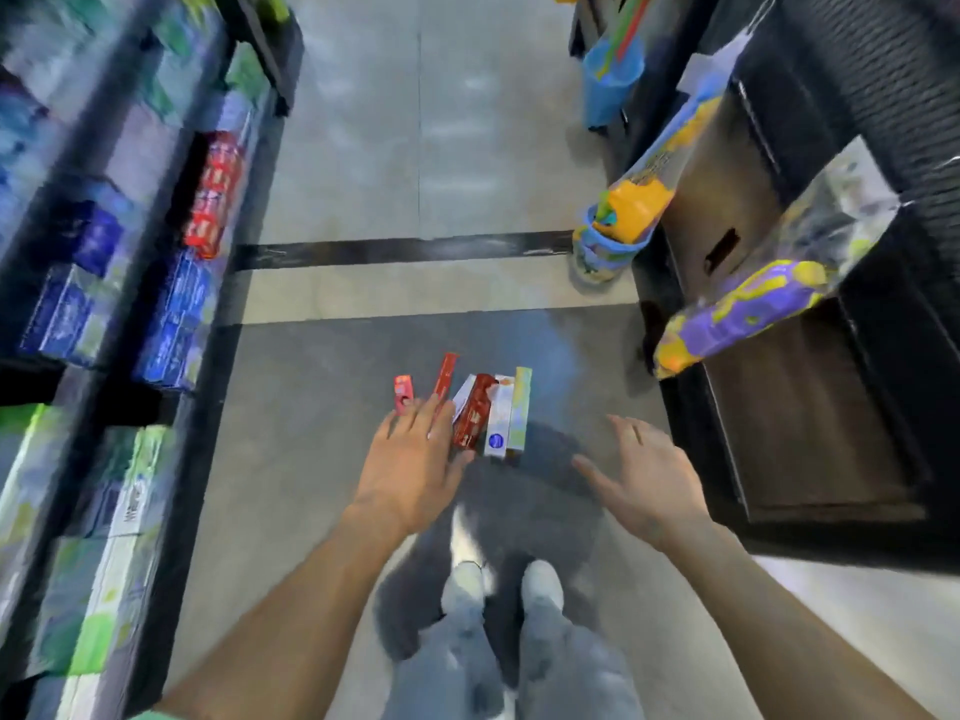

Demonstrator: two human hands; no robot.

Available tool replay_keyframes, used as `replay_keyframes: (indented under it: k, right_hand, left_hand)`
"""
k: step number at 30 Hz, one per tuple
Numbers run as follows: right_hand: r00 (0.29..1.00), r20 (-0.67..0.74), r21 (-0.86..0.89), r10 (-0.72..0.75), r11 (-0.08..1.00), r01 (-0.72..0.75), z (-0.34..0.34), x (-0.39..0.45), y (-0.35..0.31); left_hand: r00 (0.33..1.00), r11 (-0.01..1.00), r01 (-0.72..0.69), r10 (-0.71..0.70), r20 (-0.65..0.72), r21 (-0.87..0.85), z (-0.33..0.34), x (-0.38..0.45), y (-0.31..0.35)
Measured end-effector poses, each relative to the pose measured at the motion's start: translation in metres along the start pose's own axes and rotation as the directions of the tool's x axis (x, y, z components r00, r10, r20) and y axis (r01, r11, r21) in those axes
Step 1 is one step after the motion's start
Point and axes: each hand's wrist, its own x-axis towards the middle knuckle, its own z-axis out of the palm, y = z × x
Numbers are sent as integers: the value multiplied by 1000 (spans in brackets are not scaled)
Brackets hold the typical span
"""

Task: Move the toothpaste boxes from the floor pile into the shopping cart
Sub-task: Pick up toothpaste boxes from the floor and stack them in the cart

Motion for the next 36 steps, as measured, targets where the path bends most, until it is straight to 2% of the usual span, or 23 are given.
replay_keyframes:
  k: [5, 10, 14, 19, 22, 27, 29, 31, 33, 36]
  right_hand:
    - [999, 39, 49, 7, 999, -9, 133, 138, 31]
    - [996, 79, 106, 35, 993, -43, 285, 249, 50]
    - [997, 59, 161, 51, 985, -60, 377, 314, 60]
    - [998, -43, 261, 38, 965, -26, 438, 373, 54]
    - [992, -90, 358, 86, 932, -48, 455, 386, 46]
    - [986, -35, 511, 166, 850, -125, 467, 392, 43]
    - [974, 2, 565, 225, 804, -186, 463, 393, 44]
    - [957, 68, 653, 282, 712, -256, 460, 392, 50]
    - [942, 139, 809, 305, 514, -285, 459, 389, 61]
    - [936, 231, 916, 266, 266, -302, 455, 376, 78]
  left_hand:
    - [999, 996, 36, -38, -22, -85, 151, 117, -7]
    - [1000, 1000, -5, 4, -27, -26, 306, 219, -35]
    - [996, 1000, -20, 22, -89, 21, 392, 273, -60]
    - [982, 989, -110, 124, -140, 101, 441, 316, -68]
    - [972, 985, -131, 150, -181, 111, 448, 330, -68]
    - [983, 991, -112, 120, -136, 67, 451, 338, -66]
    - [984, 993, -104, 110, -139, 49, 450, 333, -64]
    - [984, 994, -97, 102, -145, 43, 451, 324, -57]
    - [979, 993, -89, 102, -178, 76, 455, 315, -44]
    - [978, 994, -59, 77, -195, 97, 467, 313, -20]
